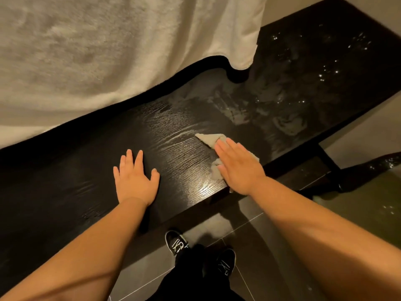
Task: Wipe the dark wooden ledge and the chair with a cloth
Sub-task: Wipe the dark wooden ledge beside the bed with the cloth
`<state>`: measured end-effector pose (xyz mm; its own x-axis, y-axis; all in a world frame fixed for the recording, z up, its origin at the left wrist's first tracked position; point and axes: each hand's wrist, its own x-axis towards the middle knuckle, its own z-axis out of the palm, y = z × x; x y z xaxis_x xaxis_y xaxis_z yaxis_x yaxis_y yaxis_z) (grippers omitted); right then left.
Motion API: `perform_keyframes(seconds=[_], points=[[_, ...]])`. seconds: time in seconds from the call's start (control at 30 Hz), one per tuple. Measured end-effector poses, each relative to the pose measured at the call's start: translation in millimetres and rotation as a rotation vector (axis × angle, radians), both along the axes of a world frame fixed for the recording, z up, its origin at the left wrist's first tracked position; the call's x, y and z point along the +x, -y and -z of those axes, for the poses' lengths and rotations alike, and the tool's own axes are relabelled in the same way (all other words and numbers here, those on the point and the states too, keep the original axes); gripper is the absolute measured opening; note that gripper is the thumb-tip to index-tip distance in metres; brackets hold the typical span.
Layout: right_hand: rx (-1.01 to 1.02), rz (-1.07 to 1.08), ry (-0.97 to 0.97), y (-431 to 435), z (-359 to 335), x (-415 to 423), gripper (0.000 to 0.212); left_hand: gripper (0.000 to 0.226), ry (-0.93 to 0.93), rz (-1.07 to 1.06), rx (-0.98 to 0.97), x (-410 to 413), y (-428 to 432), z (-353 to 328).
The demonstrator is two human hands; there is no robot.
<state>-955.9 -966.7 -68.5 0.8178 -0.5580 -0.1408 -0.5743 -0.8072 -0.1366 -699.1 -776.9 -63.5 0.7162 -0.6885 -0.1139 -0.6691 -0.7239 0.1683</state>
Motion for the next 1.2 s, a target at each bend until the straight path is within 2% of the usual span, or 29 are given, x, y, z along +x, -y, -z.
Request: perform_keyframes(seconds=[0.13,0.23,0.33,0.43,0.5,0.6,0.7,0.77,0.83,0.93,1.0,1.1,1.2], points=[[-0.057,0.275,0.002,52.7,1.6,-22.2,0.063,0.070,-0.016,0.004,-0.046,1.3,11.4,-5.1],[-0.077,0.422,0.057,37.3,0.1,5.7,0.060,0.069,-0.041,0.085,-0.076,1.4,42.1,-8.4],[-0.030,0.213,0.080,7.1,2.9,27.8,0.062,0.069,-0.082,0.171,-0.094,0.9,80.9,-4.9],[-0.002,0.016,0.093,28.8,3.1,14.7,0.067,0.070,-0.060,0.150,-0.133,0.1,96.9,3.0],[-0.029,0.074,0.083,63.8,2.7,8.3,0.066,0.072,-0.016,0.101,-0.109,-1.6,98.4,6.0],[-0.055,0.279,0.075,105.5,7.7,10.9,0.060,0.073,0.020,0.118,-0.042,-2.0,100.8,7.6],[-0.077,0.401,0.059,98.4,9.1,34.4,0.065,0.073,0.022,0.117,-0.021,-0.2,102.7,8.2],[-0.090,0.309,0.073,73.7,7.4,52.4,0.066,0.073,0.021,0.107,-0.023,0.1,103.3,8.0],[-0.076,0.115,0.079,51.3,6.3,57.8,0.067,0.073,0.015,0.099,-0.027,0.1,104.1,7.3],[-0.068,-0.062,0.061,71.1,6.1,42.6,0.069,0.073,0.011,0.101,-0.031,0.7,104.9,7.4],[-0.069,0.010,0.064,105.0,6.6,38.9,0.067,0.074,0.018,0.100,-0.026,1.4,105.0,8.1],[-0.084,0.232,0.062,144.3,7.7,48.0,0.062,0.074,0.023,0.093,-0.018,0.6,105.9,8.1],[-0.082,0.313,0.072,133.6,9.1,69.1,0.065,0.075,0.025,0.091,0.001,0.9,106.2,7.4]])
